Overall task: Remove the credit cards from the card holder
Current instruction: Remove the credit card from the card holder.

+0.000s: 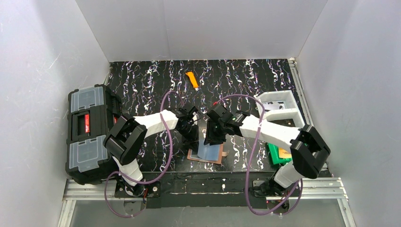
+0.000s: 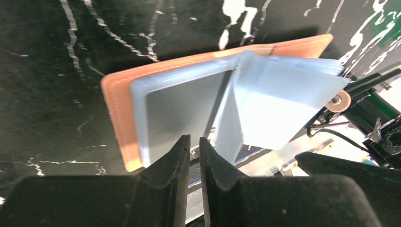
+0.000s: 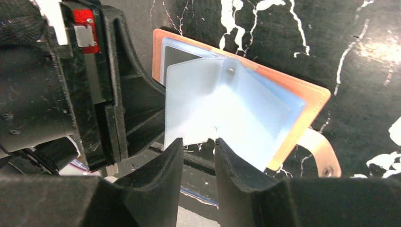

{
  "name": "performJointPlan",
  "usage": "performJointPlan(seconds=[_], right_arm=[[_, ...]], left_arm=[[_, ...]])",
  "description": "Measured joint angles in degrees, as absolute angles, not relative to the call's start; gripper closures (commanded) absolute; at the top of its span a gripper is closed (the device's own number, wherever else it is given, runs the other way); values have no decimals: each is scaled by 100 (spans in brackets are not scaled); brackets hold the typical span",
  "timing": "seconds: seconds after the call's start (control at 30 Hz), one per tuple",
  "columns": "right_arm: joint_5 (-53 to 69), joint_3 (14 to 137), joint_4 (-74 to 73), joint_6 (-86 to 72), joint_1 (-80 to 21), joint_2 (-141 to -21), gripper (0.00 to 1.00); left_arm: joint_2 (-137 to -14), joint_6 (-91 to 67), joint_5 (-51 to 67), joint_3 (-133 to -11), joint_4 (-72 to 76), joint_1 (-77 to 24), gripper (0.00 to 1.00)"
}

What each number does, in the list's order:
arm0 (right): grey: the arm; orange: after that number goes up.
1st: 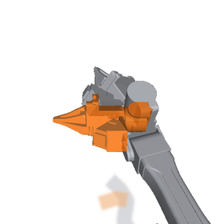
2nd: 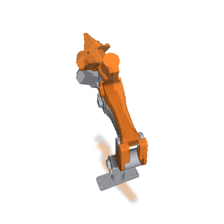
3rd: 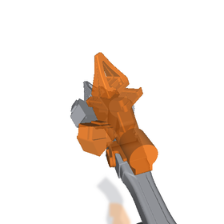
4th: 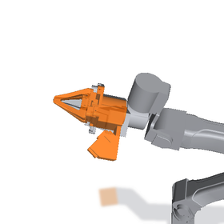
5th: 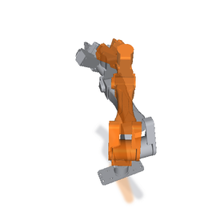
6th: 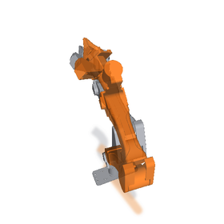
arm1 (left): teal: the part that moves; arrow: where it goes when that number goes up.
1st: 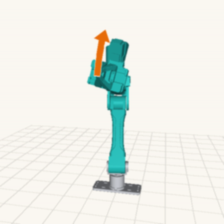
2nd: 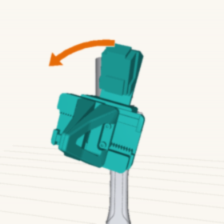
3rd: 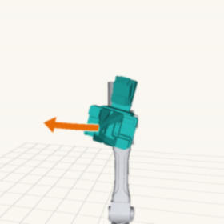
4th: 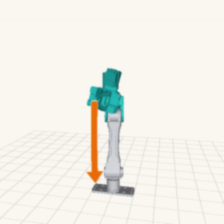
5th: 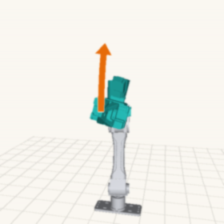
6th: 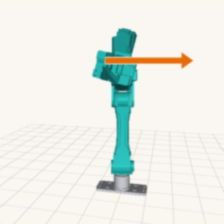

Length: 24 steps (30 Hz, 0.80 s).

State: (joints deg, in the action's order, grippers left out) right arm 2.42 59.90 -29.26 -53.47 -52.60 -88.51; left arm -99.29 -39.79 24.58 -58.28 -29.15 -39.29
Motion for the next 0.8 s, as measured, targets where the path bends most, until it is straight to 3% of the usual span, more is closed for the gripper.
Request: performJointPlan(seconds=[0.33, 0.8], right_arm=[[-187, 5306, -3293, -5511, -5179, -7627, 61], [-204, 4233, -3350, -5677, -4805, -6755, 61]], left_arm=[[-9994, -4189, 2449, -6278, -2882, -4497, 83], [-11179, -4969, 2683, -7011, -2571, -4737, 85]])
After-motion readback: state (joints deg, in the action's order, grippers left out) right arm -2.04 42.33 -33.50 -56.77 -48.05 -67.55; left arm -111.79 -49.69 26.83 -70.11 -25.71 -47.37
